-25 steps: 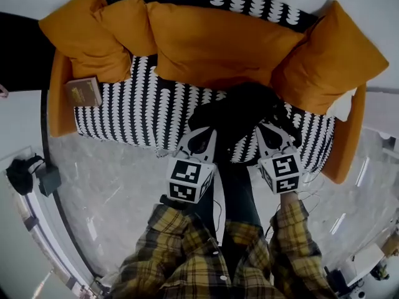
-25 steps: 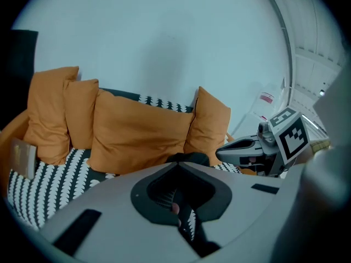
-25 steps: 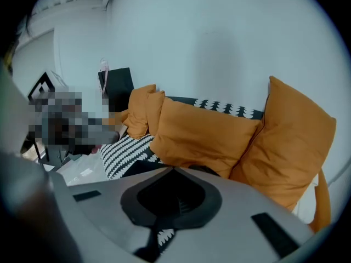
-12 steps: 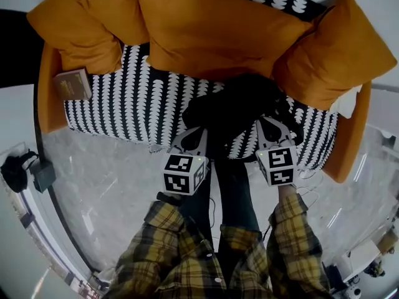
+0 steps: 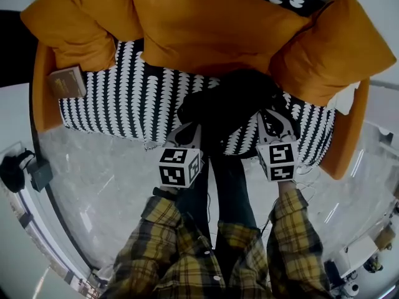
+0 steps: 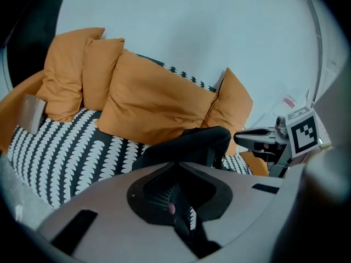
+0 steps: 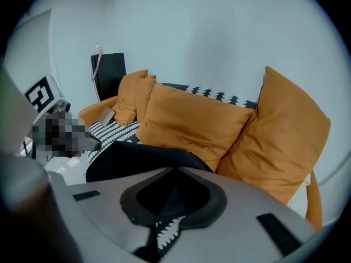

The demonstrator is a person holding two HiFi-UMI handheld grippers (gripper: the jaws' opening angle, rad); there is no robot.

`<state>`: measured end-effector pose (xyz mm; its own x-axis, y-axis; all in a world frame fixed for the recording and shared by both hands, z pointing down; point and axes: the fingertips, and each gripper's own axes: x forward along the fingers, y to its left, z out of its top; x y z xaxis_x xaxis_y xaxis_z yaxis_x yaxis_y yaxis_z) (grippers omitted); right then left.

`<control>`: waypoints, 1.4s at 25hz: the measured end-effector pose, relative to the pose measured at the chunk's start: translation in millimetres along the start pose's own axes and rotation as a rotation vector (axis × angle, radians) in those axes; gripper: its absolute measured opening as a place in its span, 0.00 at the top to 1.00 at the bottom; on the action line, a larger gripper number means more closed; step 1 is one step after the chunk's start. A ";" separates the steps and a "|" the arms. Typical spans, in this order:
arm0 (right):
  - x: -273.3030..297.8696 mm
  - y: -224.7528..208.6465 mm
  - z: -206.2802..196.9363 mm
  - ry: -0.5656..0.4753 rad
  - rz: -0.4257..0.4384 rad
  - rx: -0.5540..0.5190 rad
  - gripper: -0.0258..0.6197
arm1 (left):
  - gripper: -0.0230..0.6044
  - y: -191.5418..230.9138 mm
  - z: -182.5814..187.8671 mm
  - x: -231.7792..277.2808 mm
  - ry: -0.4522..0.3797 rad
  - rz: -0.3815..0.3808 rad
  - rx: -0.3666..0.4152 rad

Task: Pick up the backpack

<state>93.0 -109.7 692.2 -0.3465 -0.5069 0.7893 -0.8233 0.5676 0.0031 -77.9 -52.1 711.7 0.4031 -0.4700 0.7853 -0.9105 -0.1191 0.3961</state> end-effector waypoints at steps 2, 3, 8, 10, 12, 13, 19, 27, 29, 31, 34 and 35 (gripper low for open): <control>-0.7 -3.5 5.3 -0.017 -0.004 0.000 0.88 | 0.89 2.4 2.3 1.8 -0.005 0.019 0.003; -0.6 -4.8 8.3 -0.023 -0.003 -0.001 0.78 | 0.79 3.2 3.1 3.0 -0.003 0.022 0.002; 3.9 -10.0 14.9 -0.029 0.020 -0.059 0.59 | 0.56 7.6 -4.7 10.1 0.035 0.044 -0.017; 9.5 -10.3 11.7 -0.008 0.049 -0.087 0.52 | 0.51 10.4 -10.8 13.7 0.050 0.064 -0.013; 16.6 -10.9 7.1 0.024 0.070 -0.119 0.49 | 0.48 14.8 -15.7 16.3 0.054 0.087 -0.011; 20.4 -11.0 5.5 0.036 0.079 -0.136 0.48 | 0.47 17.9 -18.2 17.2 0.056 0.099 -0.014; 40.8 -11.4 0.9 0.074 0.123 -0.205 0.45 | 0.45 29.3 -39.9 28.1 0.100 0.108 -0.050; 62.7 -18.4 -3.9 0.123 0.190 -0.253 0.44 | 0.45 28.0 -63.3 48.7 0.168 0.099 -0.075; 67.2 -18.4 -6.0 0.140 0.210 -0.267 0.44 | 0.45 26.7 -69.9 54.3 0.182 0.096 -0.099; 72.3 -16.3 -8.3 0.159 0.232 -0.285 0.44 | 0.45 26.9 -75.6 59.5 0.193 0.097 -0.120; 80.9 -13.3 -11.9 0.195 0.267 -0.301 0.44 | 0.45 29.4 -81.2 68.6 0.209 0.106 -0.144; 83.9 -12.9 -13.2 0.209 0.278 -0.302 0.44 | 0.45 30.6 -82.0 71.9 0.214 0.110 -0.151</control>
<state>80.5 -151.0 766.5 -0.4121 -0.1850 0.8922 -0.5336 0.8427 -0.0717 -69.2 -17.8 819.4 0.3274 -0.2759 0.9037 -0.9323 0.0614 0.3565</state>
